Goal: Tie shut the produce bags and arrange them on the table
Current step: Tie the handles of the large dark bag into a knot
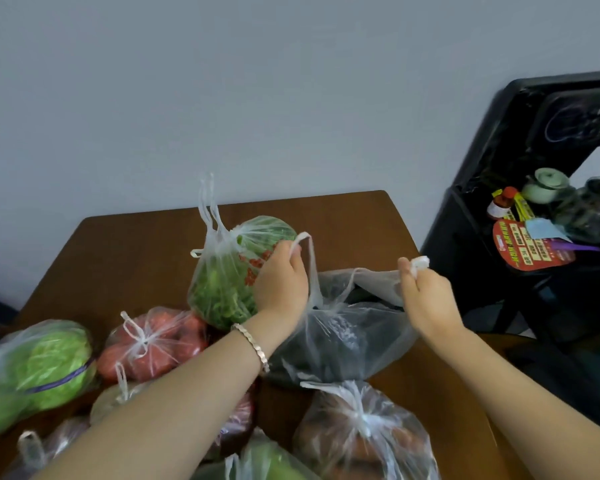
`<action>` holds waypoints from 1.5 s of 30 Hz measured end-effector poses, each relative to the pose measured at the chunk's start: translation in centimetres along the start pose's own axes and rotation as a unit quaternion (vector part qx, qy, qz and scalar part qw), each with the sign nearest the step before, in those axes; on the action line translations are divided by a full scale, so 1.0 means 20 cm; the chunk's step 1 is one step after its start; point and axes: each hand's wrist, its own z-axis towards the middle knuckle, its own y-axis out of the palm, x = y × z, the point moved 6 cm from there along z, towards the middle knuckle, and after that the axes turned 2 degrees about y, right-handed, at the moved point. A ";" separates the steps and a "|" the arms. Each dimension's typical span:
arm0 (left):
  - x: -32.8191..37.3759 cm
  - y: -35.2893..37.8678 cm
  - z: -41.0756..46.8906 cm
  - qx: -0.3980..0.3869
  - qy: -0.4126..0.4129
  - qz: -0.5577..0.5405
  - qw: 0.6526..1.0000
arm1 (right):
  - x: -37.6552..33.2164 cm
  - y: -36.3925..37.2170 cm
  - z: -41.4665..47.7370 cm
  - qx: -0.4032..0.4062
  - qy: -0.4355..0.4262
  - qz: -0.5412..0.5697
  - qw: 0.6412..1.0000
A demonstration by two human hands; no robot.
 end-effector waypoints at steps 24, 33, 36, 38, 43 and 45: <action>0.26 -0.22 -0.17 -0.107 0.080 -0.097 0.986 | -0.37 -0.17 -0.40 0.038 -0.188 0.047 0.980; 0.18 -0.01 -0.32 -0.204 0.046 -0.295 0.932 | -0.31 -0.05 -0.27 -0.054 -0.095 0.305 0.946; 0.16 0.03 -0.29 -0.192 0.046 -0.286 0.938 | -0.22 0.05 -0.20 -0.081 0.012 0.309 0.947; 0.13 0.07 -0.30 -0.213 0.009 -0.312 0.926 | -0.16 0.12 -0.19 -0.115 0.080 0.316 0.938; 0.03 0.18 -0.30 -0.245 -0.224 -0.457 0.825 | -0.14 0.22 -0.22 -0.188 0.138 0.380 0.895; -0.02 0.22 -0.31 -0.242 -0.328 -0.484 0.774 | -0.15 0.24 -0.24 -0.216 0.122 0.379 0.891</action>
